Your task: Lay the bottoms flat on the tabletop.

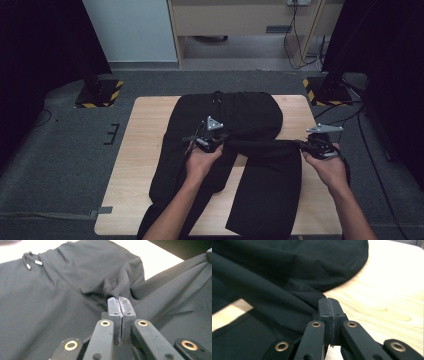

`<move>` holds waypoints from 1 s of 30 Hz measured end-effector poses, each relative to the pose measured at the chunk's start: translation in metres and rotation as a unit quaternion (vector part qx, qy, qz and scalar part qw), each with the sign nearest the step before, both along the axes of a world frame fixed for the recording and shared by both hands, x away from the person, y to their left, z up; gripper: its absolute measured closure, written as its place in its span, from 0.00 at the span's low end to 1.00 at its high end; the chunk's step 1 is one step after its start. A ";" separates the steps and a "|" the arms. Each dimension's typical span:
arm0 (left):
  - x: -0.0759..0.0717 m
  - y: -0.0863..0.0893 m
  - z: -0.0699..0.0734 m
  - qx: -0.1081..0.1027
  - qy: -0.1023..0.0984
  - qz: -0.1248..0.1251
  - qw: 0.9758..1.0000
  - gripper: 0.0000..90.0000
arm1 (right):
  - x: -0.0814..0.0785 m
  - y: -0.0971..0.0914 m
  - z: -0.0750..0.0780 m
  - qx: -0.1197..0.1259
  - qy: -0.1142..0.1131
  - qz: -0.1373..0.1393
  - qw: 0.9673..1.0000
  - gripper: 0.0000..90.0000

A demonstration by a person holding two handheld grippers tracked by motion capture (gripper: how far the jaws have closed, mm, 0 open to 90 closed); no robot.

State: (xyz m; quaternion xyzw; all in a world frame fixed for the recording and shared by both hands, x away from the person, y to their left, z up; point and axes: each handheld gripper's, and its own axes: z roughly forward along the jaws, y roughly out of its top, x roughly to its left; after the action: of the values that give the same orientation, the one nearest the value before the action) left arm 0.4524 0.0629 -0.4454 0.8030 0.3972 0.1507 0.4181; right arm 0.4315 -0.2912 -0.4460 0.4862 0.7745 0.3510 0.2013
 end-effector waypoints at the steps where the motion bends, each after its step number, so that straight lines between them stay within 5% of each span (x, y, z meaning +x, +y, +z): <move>1: 0.001 -0.001 -0.004 0.001 0.000 -0.002 1.000 0.98 | 0.002 0.002 -0.005 -0.001 0.001 -0.002 1.000 1.00; 5: 0.002 -0.001 -0.018 0.000 0.000 -0.007 1.000 0.97 | 0.002 0.012 -0.019 0.014 -0.002 0.005 1.000 0.84; 8: -0.001 -0.001 -0.022 0.004 -0.008 -0.003 1.000 0.79 | -0.006 0.013 -0.019 0.008 -0.012 0.006 1.000 0.61; 13: -0.014 0.003 -0.023 0.002 -0.021 -0.007 1.000 0.66 | -0.033 0.009 -0.017 0.014 -0.028 0.011 0.999 0.45; 23: -0.069 0.019 -0.038 -0.002 -0.009 -0.033 0.999 0.58 | -0.085 0.013 -0.044 0.014 -0.023 0.023 0.999 0.50; 30: -0.097 0.006 -0.055 -0.018 0.011 -0.080 0.997 0.58 | -0.078 0.002 -0.053 0.017 -0.013 0.001 1.000 0.68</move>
State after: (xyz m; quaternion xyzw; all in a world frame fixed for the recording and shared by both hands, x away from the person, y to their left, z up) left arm 0.3554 0.0693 -0.5002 0.8263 0.3386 0.1010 0.4386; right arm 0.3536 -0.2897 -0.4988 0.4843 0.7663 0.3706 0.2021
